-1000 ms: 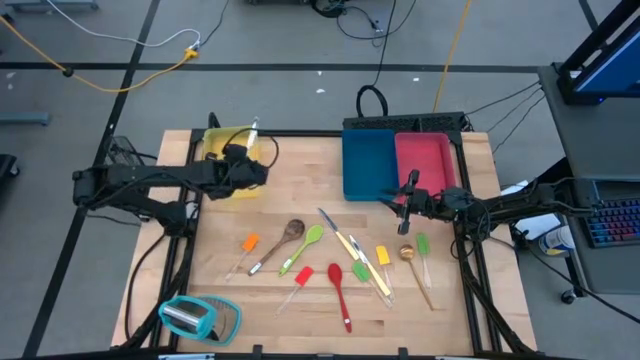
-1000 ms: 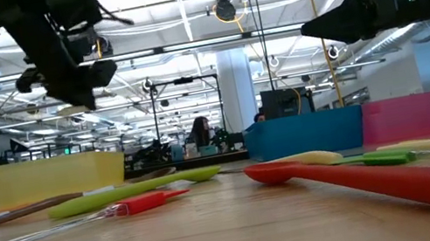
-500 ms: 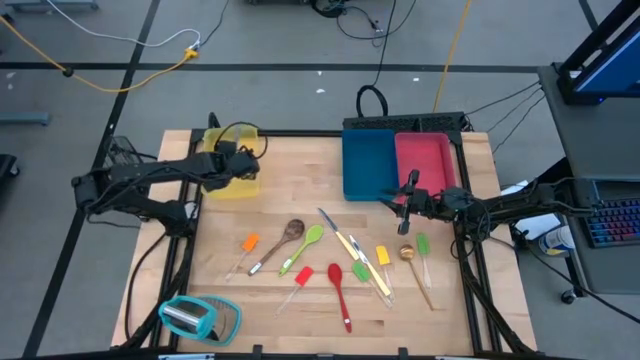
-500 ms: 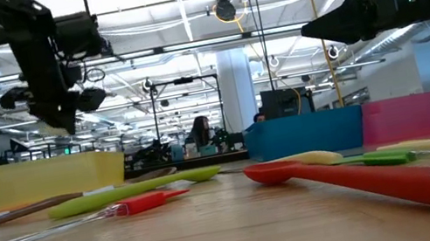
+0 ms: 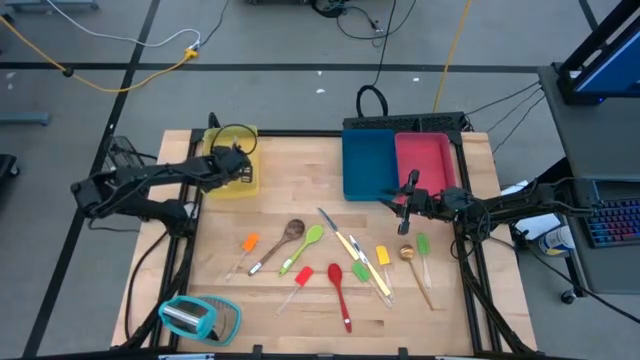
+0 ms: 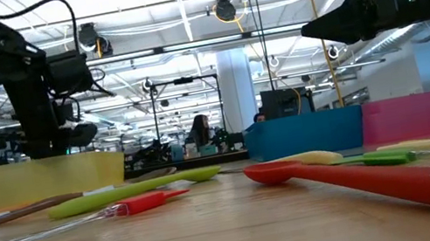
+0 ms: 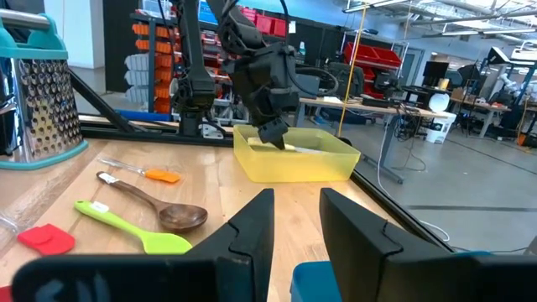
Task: Pick & Place Kitchen Items
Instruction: Put the yellow knife into the yellow bin
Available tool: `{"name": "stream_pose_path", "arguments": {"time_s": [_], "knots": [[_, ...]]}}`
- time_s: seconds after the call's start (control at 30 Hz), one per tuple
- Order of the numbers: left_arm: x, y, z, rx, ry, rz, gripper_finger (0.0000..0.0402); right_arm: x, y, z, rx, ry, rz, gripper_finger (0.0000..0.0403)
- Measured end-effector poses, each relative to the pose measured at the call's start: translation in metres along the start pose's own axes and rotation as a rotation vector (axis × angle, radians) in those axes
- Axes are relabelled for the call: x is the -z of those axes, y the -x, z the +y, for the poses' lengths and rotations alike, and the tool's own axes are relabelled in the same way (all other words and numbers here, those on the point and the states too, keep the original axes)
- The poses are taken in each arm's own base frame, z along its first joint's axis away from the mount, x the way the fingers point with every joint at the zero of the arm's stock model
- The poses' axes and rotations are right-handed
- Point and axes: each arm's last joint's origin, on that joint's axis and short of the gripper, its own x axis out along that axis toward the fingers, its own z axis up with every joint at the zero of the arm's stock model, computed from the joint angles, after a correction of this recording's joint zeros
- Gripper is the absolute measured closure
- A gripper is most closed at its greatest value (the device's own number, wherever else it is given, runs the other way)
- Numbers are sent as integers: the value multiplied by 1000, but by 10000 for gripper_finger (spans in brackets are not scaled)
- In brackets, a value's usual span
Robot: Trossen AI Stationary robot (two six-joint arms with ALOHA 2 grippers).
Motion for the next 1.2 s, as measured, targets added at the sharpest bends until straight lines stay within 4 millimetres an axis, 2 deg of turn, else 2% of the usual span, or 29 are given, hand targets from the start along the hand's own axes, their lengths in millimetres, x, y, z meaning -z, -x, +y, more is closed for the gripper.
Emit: {"name": "stream_pose_path", "arguments": {"time_s": [0.4, 0.7, 1.2], "knots": [[-5, -15, 21, -54, 71, 69, 343, 0, 0, 0, 0, 1, 0, 312], [-7, -17, 24, -55, 62, 77, 314, 0, 0, 0, 0, 0, 1, 312], [-7, -17, 24, -54, 69, 74, 309, 0, 0, 0, 0, 1, 0, 312]]}}
